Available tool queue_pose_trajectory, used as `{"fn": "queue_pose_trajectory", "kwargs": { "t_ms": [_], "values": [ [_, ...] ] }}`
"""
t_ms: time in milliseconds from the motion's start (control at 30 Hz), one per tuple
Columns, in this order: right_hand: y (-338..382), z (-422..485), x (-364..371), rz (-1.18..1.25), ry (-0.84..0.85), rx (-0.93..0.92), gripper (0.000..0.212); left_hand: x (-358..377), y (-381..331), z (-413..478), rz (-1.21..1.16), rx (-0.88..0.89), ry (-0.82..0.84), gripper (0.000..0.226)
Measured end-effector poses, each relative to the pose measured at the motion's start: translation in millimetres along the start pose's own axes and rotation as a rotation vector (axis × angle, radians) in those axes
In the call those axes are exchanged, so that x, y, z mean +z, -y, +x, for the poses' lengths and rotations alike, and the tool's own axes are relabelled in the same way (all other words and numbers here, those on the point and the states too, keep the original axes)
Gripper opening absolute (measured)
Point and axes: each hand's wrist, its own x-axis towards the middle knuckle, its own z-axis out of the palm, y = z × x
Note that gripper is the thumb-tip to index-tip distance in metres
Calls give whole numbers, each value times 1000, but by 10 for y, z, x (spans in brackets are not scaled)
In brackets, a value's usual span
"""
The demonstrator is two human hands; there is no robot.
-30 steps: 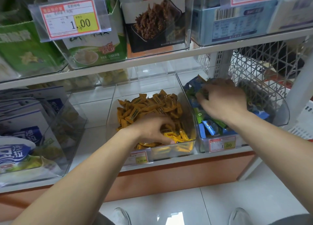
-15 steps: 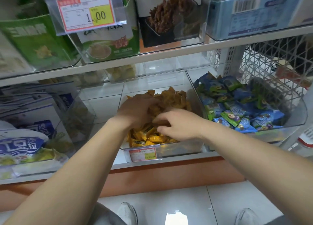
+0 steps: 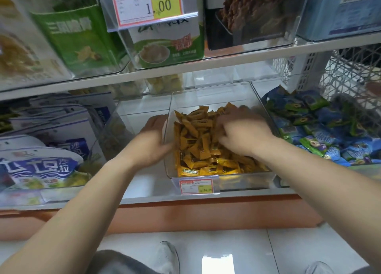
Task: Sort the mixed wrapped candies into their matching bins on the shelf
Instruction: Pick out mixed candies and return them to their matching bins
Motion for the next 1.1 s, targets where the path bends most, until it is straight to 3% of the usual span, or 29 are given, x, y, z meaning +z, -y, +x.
{"fn": "queue_pose_trajectory", "kwargs": {
  "t_ms": [33,100,167,267,367,500,700,800,867,933,1000,1100],
  "values": [
    [73,3,-2,139,-24,-75,33,-4,36,-27,-26,-33,6,87],
    [278,-12,43,391,145,-218,44,6,89,-73,-69,-86,30,81],
    [427,-1,195,348,380,-321,51,37,95,-86,-117,-87,65,69],
    [364,101,331,253,515,-280,51,86,62,-83,-157,-85,103,64],
    [259,188,322,203,516,-225,45,103,65,-82,-171,-103,122,62],
    [146,232,257,0,387,-220,36,104,114,-80,-198,-121,148,59],
    [-14,233,-5,-371,235,9,33,95,143,-53,-218,-120,167,60],
    [165,158,-11,-127,44,-125,34,100,134,-17,-235,-128,178,58],
    [370,90,45,237,125,-293,31,114,119,2,-236,-136,171,57],
    [523,77,160,389,366,-385,31,127,102,14,-224,-141,160,57],
    [523,106,288,292,511,-369,30,137,86,19,-227,-140,155,57],
    [438,154,385,91,551,-326,37,136,86,3,-261,-139,162,57]
  ]
}}
